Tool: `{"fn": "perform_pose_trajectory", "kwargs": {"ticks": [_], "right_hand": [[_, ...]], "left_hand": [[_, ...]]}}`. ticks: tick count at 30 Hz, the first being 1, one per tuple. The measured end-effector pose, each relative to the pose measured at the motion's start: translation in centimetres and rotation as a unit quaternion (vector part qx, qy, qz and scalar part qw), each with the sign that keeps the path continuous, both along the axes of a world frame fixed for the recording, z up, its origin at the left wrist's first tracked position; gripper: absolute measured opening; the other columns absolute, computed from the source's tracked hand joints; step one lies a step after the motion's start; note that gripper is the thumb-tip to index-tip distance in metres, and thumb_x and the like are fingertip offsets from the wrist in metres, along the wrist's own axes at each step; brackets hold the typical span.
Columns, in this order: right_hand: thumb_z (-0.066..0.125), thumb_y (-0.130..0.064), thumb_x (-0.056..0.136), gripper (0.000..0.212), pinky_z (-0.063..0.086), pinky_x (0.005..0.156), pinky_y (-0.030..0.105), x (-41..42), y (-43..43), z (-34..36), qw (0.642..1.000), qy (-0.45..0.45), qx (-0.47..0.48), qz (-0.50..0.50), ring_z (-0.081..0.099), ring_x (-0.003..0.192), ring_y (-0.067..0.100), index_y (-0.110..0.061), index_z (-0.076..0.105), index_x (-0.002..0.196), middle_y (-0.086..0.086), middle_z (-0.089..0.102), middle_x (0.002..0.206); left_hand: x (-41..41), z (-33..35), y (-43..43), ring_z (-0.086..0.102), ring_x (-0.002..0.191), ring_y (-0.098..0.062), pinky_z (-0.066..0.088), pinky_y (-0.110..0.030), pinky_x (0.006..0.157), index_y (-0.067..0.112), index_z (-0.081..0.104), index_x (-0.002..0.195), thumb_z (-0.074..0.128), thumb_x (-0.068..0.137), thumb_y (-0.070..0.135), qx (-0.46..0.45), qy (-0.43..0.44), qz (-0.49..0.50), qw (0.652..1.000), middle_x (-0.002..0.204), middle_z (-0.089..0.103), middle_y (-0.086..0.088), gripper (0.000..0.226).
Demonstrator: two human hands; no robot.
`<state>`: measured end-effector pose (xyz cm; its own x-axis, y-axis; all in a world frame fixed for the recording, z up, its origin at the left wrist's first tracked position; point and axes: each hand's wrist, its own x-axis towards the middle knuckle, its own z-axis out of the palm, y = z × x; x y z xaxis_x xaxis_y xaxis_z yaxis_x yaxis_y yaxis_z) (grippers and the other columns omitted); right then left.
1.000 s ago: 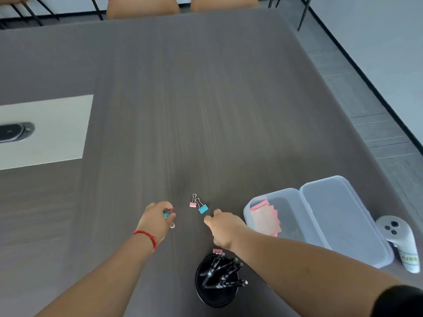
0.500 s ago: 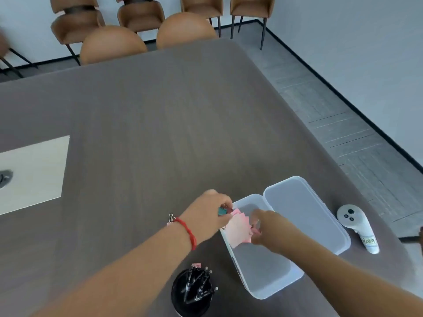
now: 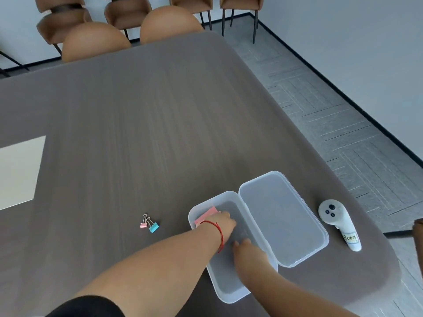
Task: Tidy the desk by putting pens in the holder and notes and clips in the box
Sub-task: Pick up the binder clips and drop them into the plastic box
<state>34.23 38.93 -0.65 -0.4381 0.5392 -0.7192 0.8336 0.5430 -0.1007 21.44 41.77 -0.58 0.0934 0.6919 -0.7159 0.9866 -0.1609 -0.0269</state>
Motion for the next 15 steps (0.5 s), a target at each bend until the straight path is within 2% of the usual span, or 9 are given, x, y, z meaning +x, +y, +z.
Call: {"fn": "perform_pose_trajectory", "kwargs": {"ticks": [3,5,6,8,10,12,13,14,15], "right_hand": [[0.046,-0.011,0.092,0.051,0.049,0.093,0.042,0.1,0.1,0.7,1.000,0.006,0.005,0.002,0.057,0.117,0.030,-0.014,0.030,0.141,0.012,0.038,0.137],[0.047,-0.010,0.090,0.049,0.049,0.091,0.039,0.0,0.4,1.8,1.000,0.020,0.009,-0.001,0.057,0.117,0.029,-0.014,0.033,0.137,0.010,0.039,0.137],[0.048,-0.010,0.088,0.046,0.050,0.088,0.038,-0.2,0.7,2.7,0.999,0.031,0.015,-0.005,0.059,0.114,0.029,-0.014,0.037,0.133,0.009,0.043,0.134],[0.051,-0.014,0.087,0.040,0.051,0.083,0.036,-1.4,1.8,5.0,0.997,0.062,0.037,-0.014,0.062,0.108,0.027,-0.015,0.042,0.126,0.007,0.052,0.125],[0.052,-0.018,0.088,0.037,0.050,0.081,0.035,-3.5,2.4,7.5,0.991,0.124,0.054,-0.006,0.062,0.105,0.026,-0.016,0.045,0.124,0.006,0.056,0.120],[0.051,-0.022,0.088,0.029,0.050,0.077,0.035,-6.5,2.2,9.3,0.972,0.221,0.065,0.037,0.062,0.099,0.026,-0.020,0.048,0.116,0.003,0.057,0.113],[0.052,-0.024,0.086,0.026,0.050,0.072,0.032,-8.1,1.7,9.9,0.959,0.271,0.052,0.058,0.061,0.094,0.025,-0.024,0.049,0.112,0.000,0.056,0.109],[0.054,-0.024,0.085,0.026,0.047,0.067,0.026,-9.7,1.1,10.0,0.950,0.304,0.020,0.074,0.059,0.089,0.021,-0.027,0.050,0.110,-0.003,0.055,0.107],[0.056,-0.022,0.085,0.028,0.041,0.064,0.020,-11.1,0.4,9.6,0.947,0.308,-0.023,0.093,0.056,0.085,0.018,-0.029,0.051,0.112,-0.003,0.055,0.108]], "left_hand": [[-0.2,0.9,-0.4,0.053,0.109,-0.033,0.049,-0.042,0.088,0.017,0.055,0.114,0.068,0.076,0.030,0.014,-0.027,0.044,0.999,0.117,0.054,-0.010,0.042],[-1.3,2.7,-0.8,0.050,0.112,-0.031,0.047,-0.033,0.080,0.018,0.055,0.116,0.061,0.081,0.033,0.036,-0.079,0.107,0.990,0.120,0.051,-0.009,0.038],[-2.2,4.1,-1.0,0.051,0.111,-0.031,0.046,-0.033,0.081,0.021,0.055,0.118,0.060,0.082,0.035,0.052,-0.117,0.155,0.980,0.121,0.049,-0.009,0.039],[-4.8,7.7,-1.8,0.055,0.103,-0.024,0.044,-0.031,0.087,0.025,0.057,0.119,0.059,0.084,0.038,0.102,-0.223,0.249,0.937,0.116,0.053,-0.006,0.037],[-8.4,10.8,-3.2,0.054,0.087,-0.015,0.041,-0.025,0.081,0.020,0.062,0.112,0.058,0.088,0.031,0.215,-0.293,0.319,0.876,0.102,0.062,-0.001,0.027],[-12.7,11.9,-5.3,0.056,0.081,-0.016,0.044,-0.027,0.080,0.016,0.063,0.104,0.058,0.089,0.023,0.349,-0.263,0.382,0.814,0.094,0.062,-0.001,0.018],[-14.7,11.3,-6.4,0.059,0.083,-0.019,0.046,-0.029,0.083,0.017,0.063,0.105,0.058,0.088,0.021,0.373,-0.230,0.408,0.801,0.096,0.060,-0.002,0.019],[-16.4,10.1,-7.6,0.060,0.088,-0.023,0.048,-0.032,0.087,0.018,0.061,0.110,0.059,0.087,0.021,0.351,-0.189,0.431,0.810,0.102,0.058,-0.005,0.024],[-17.5,8.3,-8.7,0.060,0.096,-0.028,0.048,-0.036,0.091,0.020,0.057,0.118,0.059,0.086,0.023,0.292,-0.145,0.448,0.832,0.111,0.055,-0.008,0.032]]}}
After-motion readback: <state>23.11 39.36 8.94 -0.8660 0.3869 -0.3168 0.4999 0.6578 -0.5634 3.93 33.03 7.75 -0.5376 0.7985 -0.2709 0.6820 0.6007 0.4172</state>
